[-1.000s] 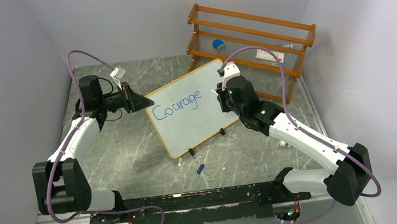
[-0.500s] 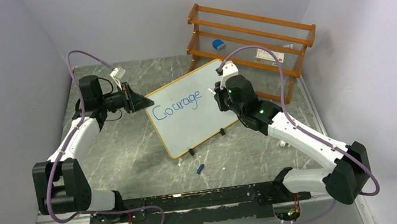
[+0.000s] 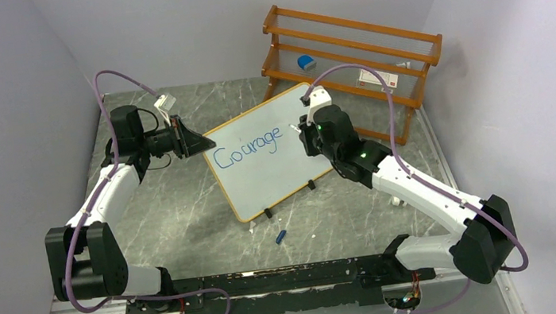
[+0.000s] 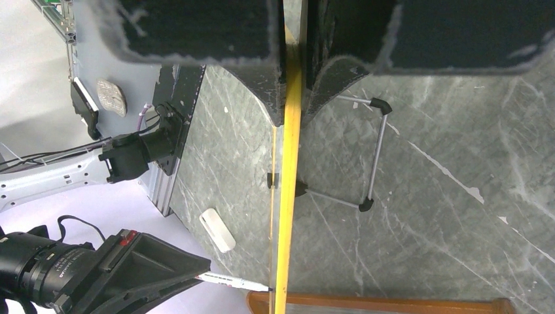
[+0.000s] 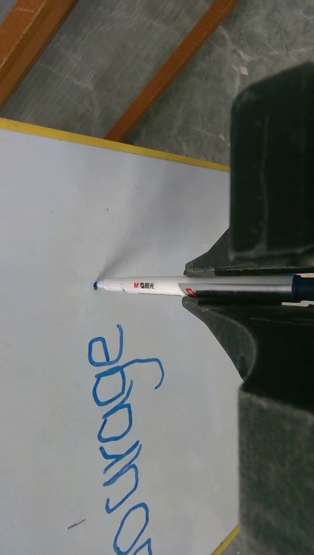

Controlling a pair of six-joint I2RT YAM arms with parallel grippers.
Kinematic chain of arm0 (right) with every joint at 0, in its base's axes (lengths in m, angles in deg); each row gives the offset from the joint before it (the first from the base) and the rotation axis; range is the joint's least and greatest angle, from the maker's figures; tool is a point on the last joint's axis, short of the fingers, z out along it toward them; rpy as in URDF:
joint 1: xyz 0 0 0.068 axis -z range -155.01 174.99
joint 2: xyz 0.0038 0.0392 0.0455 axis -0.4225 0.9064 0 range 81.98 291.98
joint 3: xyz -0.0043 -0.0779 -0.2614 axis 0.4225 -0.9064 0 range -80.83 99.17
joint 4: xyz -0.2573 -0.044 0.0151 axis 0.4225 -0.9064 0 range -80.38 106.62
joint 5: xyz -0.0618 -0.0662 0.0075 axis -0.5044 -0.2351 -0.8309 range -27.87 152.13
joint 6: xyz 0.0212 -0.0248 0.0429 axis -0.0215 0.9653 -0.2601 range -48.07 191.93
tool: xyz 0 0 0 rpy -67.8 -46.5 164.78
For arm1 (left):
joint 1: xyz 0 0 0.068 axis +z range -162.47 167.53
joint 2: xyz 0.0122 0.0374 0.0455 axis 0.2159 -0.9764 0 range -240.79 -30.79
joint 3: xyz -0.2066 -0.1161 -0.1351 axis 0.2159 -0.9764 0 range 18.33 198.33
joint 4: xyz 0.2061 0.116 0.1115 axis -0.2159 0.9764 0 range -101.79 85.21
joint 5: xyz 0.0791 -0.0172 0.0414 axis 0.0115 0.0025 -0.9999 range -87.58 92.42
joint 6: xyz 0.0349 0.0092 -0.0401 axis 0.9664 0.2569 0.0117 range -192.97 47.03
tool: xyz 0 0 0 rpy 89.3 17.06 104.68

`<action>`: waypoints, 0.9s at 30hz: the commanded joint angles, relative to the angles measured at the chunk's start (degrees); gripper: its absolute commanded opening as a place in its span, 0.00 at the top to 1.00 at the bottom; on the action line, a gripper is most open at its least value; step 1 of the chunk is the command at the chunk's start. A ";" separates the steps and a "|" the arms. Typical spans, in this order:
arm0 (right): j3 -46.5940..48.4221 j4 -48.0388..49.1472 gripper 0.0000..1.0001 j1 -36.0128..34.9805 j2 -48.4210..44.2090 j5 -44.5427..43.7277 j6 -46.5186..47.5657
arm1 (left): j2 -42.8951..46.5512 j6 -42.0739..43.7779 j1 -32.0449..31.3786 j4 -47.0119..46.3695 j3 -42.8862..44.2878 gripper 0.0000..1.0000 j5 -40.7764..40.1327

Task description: Write a sentence on the whiteboard

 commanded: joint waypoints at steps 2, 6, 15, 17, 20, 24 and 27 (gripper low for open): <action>0.60 1.45 1.00 1.02 0.71 -2.71 -0.08 | -1.34 2.70 -1.61 3.61 -0.14 0.95 -2.12; 0.29 1.47 1.00 1.24 0.25 -3.80 -0.21 | -1.40 2.61 -1.60 3.59 -0.13 0.95 -2.06; 0.22 1.27 1.00 1.44 -0.71 -1.55 0.02 | -1.51 2.52 -1.60 3.52 -0.11 0.95 -2.04; 0.18 1.02 1.00 1.45 -1.35 -1.05 -0.01 | -1.51 2.51 -1.60 3.55 -0.10 0.95 -2.12; 0.39 0.99 1.00 1.48 -2.12 -0.43 -0.01 | -1.51 2.52 -1.60 3.59 -0.07 0.95 -2.15; 0.59 1.44 1.00 1.43 -2.17 0.16 -0.04 | -1.51 2.50 -1.60 3.54 -0.10 0.95 -2.15; 0.59 1.88 1.00 1.45 -1.78 0.31 -0.17 | -1.51 2.53 -1.60 3.55 -0.14 0.95 -2.09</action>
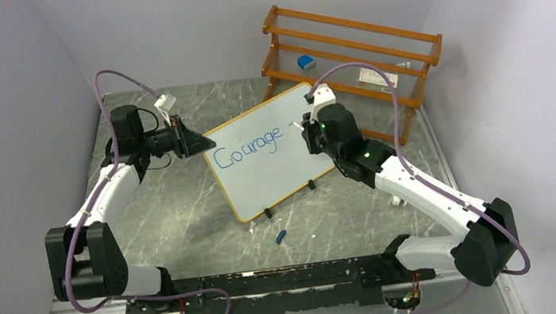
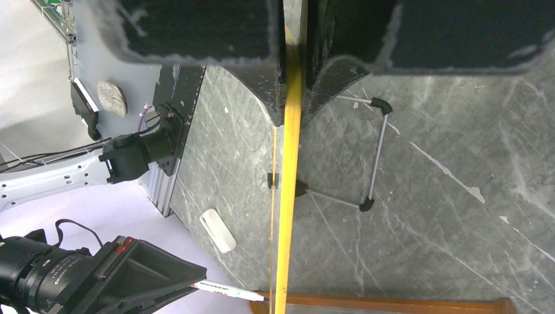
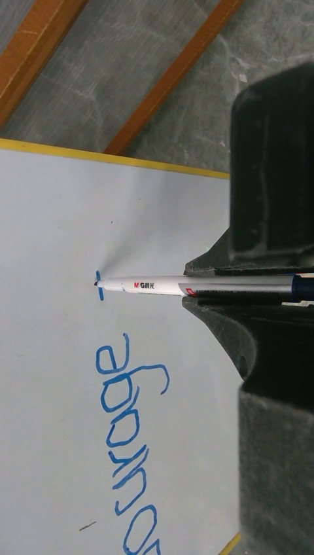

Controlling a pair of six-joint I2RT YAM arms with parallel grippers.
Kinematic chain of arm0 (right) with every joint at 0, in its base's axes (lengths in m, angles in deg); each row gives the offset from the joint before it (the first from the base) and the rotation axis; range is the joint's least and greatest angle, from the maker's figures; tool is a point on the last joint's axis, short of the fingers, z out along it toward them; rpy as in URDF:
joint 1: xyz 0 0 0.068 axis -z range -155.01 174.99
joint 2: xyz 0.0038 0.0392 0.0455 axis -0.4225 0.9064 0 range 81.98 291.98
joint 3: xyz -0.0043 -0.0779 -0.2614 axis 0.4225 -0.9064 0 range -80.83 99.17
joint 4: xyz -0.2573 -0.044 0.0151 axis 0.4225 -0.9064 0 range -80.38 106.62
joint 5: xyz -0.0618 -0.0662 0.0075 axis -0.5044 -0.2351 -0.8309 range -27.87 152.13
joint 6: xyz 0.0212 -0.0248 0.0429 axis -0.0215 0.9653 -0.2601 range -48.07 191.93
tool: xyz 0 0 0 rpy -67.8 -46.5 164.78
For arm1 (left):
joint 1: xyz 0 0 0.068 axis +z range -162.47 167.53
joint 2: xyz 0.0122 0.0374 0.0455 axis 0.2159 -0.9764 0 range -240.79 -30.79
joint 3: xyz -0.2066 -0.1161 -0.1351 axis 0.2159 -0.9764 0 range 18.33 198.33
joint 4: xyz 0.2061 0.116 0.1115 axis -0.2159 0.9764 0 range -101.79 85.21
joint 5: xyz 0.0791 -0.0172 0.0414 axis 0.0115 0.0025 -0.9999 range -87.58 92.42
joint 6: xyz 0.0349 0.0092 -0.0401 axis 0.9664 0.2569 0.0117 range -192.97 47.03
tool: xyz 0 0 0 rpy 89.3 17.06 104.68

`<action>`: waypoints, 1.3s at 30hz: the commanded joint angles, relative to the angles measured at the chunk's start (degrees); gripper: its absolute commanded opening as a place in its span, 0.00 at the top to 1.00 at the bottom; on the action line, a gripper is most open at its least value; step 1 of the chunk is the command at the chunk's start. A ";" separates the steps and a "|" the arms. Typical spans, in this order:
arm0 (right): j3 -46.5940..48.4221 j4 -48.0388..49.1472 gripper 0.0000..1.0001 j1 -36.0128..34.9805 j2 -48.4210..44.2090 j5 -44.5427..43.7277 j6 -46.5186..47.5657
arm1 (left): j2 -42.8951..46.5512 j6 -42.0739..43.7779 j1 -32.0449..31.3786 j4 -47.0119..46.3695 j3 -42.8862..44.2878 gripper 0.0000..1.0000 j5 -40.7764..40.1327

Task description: Write a sentence on the whiteboard

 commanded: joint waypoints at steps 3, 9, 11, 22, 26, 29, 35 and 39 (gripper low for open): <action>0.59 2.50 1.00 0.43 -0.31 0.96 -0.28 | -1.51 2.43 -1.54 3.29 -0.32 0.95 -2.06; 1.01 3.53 1.00 0.41 0.13 0.68 -0.41 | -1.40 2.52 -1.54 3.31 -0.36 0.95 -2.18; 1.43 3.38 1.00 0.45 0.53 0.38 -0.39 | -1.39 2.40 -1.54 3.16 -0.32 0.95 -2.08; 1.13 2.85 1.00 0.45 1.29 0.10 -0.31 | -1.26 2.47 -1.54 3.19 -0.37 0.95 -2.06; 1.12 1.68 1.00 0.45 1.10 0.59 -0.37 | -1.39 2.52 -1.54 3.27 -0.24 0.95 -2.06; 0.74 0.83 1.00 0.45 0.89 0.95 -0.47 | -1.47 2.40 -1.54 3.14 -0.32 0.95 -2.08; 0.09 -0.34 1.00 0.43 0.42 1.20 -0.56 | -1.47 2.38 -1.54 3.25 -0.23 0.95 -2.19; -0.17 -0.80 1.00 0.45 0.10 1.34 -0.54 | -1.51 2.52 -1.54 3.34 -0.25 0.95 -2.27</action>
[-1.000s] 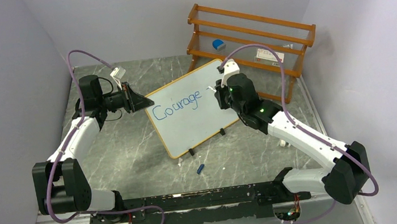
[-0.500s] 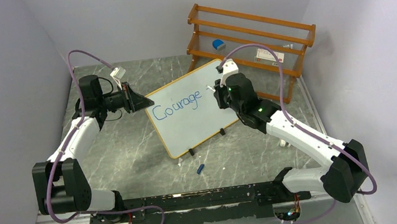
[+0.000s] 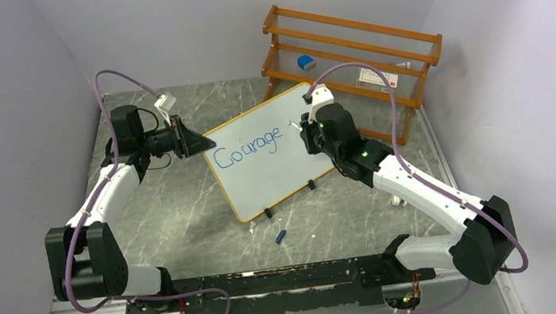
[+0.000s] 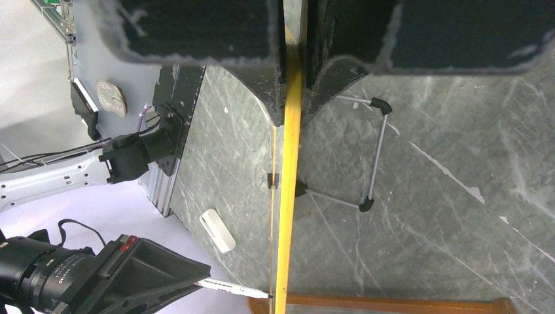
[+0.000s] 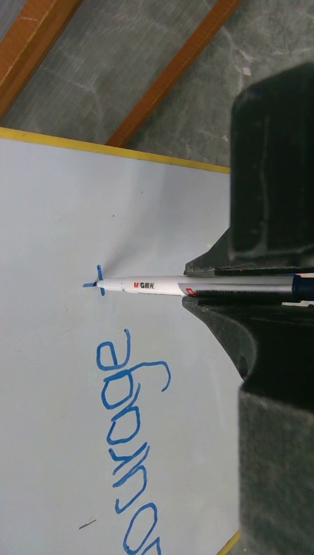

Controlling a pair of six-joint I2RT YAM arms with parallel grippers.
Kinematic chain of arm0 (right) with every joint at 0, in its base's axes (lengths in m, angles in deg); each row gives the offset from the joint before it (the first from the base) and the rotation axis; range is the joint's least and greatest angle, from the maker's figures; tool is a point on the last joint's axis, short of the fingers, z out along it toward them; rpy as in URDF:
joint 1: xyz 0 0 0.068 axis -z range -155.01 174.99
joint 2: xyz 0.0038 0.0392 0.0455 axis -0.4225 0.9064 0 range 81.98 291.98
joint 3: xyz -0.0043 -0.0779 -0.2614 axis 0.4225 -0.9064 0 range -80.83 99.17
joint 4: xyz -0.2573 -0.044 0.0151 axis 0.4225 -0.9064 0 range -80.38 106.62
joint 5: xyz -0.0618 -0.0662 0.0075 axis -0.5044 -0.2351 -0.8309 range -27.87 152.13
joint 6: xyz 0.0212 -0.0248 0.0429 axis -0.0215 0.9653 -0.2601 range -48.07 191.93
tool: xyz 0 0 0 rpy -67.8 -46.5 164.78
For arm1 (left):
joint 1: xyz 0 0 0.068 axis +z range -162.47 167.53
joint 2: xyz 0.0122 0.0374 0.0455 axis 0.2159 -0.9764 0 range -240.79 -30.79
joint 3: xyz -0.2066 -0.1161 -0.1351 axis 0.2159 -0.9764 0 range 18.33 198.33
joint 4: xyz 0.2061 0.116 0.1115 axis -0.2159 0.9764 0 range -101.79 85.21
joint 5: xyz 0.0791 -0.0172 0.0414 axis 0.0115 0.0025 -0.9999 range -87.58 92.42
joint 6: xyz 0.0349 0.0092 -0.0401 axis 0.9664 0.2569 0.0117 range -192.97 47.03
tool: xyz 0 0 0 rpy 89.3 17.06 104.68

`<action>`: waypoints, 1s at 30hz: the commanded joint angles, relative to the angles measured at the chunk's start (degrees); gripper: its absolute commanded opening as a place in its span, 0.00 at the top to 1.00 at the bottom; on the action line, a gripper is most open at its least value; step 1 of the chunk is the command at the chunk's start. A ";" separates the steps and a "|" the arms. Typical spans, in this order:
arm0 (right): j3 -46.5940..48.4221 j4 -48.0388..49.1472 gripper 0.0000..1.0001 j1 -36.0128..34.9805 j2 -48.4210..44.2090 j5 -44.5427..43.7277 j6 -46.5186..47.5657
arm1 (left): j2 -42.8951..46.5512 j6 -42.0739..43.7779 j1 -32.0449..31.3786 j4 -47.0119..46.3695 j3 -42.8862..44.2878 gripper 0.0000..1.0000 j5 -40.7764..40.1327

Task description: Write a sentence on the whiteboard

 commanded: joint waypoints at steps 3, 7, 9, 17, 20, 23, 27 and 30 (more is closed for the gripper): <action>-0.43 -2.02 1.00 0.43 -1.02 0.63 -0.37 | -1.66 2.41 -1.52 3.22 -0.26 0.95 -2.15; -0.91 -2.44 1.00 0.42 -1.20 0.94 -0.50 | -1.68 2.33 -1.52 3.22 -0.16 0.95 -2.12; -1.09 -2.71 1.00 0.43 -1.29 1.04 -0.58 | -1.68 2.34 -1.52 3.23 -0.16 0.95 -2.10; -1.56 -3.40 1.00 0.42 -1.55 1.43 -0.60 | -1.66 2.36 -1.52 3.12 -0.24 0.95 -2.08; -1.54 -3.89 1.00 0.41 -1.51 0.82 -0.44 | -1.64 2.46 -1.52 3.32 -0.17 0.95 -2.26; -1.58 -4.05 1.00 0.36 -1.63 0.35 -0.32 | -1.67 2.37 -1.52 3.23 -0.21 0.95 -2.17; -1.74 -4.16 1.00 0.43 -1.73 0.36 -0.33 | -1.70 2.44 -1.52 3.23 -0.16 0.95 -2.20; -1.72 -4.44 1.00 0.42 -1.66 0.30 -0.33 | -1.75 2.44 -1.52 3.23 -0.16 0.95 -2.18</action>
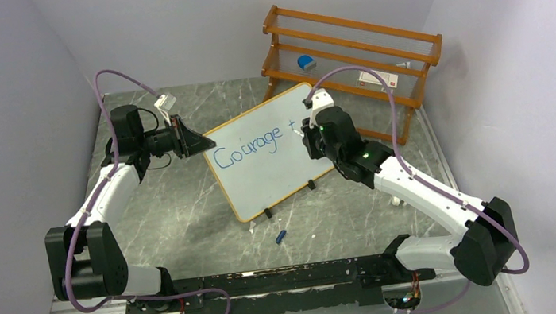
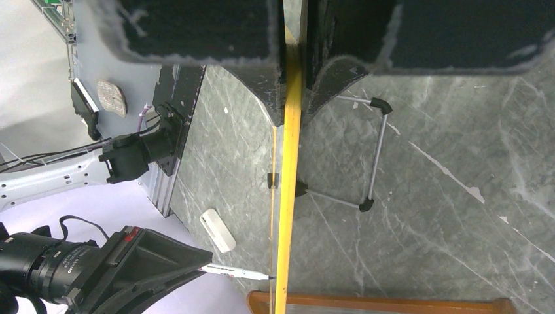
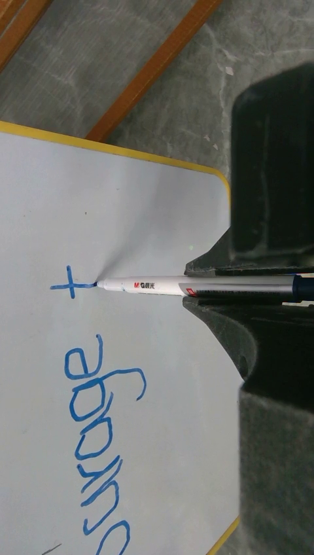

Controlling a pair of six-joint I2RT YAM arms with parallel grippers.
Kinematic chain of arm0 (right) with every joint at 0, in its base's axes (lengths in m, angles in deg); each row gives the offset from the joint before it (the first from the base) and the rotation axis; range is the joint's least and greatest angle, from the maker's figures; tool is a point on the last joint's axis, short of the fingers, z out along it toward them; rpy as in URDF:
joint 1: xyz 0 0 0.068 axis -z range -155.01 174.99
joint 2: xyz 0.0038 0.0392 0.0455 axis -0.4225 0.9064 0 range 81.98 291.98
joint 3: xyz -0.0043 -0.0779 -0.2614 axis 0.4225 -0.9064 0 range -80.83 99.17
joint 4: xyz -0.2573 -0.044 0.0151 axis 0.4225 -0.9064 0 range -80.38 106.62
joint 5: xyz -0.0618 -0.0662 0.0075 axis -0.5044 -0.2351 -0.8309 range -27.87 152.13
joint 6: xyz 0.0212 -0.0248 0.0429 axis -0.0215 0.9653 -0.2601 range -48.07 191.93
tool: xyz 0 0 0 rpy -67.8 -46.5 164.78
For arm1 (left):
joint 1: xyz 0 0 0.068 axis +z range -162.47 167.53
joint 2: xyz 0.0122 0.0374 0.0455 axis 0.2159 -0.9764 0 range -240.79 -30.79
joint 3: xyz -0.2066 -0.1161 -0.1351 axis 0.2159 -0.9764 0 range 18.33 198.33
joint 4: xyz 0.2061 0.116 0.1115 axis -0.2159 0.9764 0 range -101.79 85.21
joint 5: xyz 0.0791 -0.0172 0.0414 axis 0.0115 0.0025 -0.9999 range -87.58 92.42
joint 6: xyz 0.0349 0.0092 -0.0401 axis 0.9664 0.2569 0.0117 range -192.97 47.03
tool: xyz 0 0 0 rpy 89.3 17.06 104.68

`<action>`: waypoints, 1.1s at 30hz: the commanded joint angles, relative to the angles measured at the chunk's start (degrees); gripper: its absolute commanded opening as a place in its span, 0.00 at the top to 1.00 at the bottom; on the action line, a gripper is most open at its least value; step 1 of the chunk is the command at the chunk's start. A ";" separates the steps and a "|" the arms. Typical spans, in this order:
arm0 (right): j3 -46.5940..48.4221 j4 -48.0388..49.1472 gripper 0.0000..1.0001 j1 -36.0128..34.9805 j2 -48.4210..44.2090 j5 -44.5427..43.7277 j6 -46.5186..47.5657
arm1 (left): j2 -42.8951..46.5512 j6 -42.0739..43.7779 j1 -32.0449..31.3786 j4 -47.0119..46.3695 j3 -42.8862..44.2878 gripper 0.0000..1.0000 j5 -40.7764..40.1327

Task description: Write a sentence on the whiteboard

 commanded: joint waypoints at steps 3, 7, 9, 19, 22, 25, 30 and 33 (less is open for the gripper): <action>-0.93 -1.52 1.00 0.43 -1.14 -0.39 -0.19 | -1.67 2.40 -1.52 3.19 -0.33 0.95 -2.31; -1.16 -1.57 1.00 0.43 -1.43 -1.02 -0.23 | -1.60 2.47 -1.52 3.29 -0.25 0.95 -2.30; -1.19 -1.61 1.00 0.40 -1.49 -1.72 -0.14 | -1.66 2.48 -1.52 3.28 -0.35 0.95 -2.27; -1.54 -0.03 1.00 0.39 -1.93 -3.05 -0.41 | -1.62 2.59 -1.52 3.36 -0.26 0.95 -2.27; -1.62 0.73 1.00 0.43 -2.02 -3.04 -0.42 | -1.63 2.49 -1.52 3.24 -0.34 0.95 -2.23; -1.46 0.95 1.00 0.35 -1.93 -2.57 -0.41 | -1.62 2.53 -1.52 3.32 -0.27 0.95 -2.23; -1.63 1.57 1.00 0.38 -3.84 -2.34 -0.42 | -1.67 2.62 -1.52 3.38 -0.30 0.95 -2.41; -1.37 1.67 1.00 0.50 -4.13 -3.99 -0.52 | -1.72 2.57 -1.52 3.36 -0.22 0.95 -2.41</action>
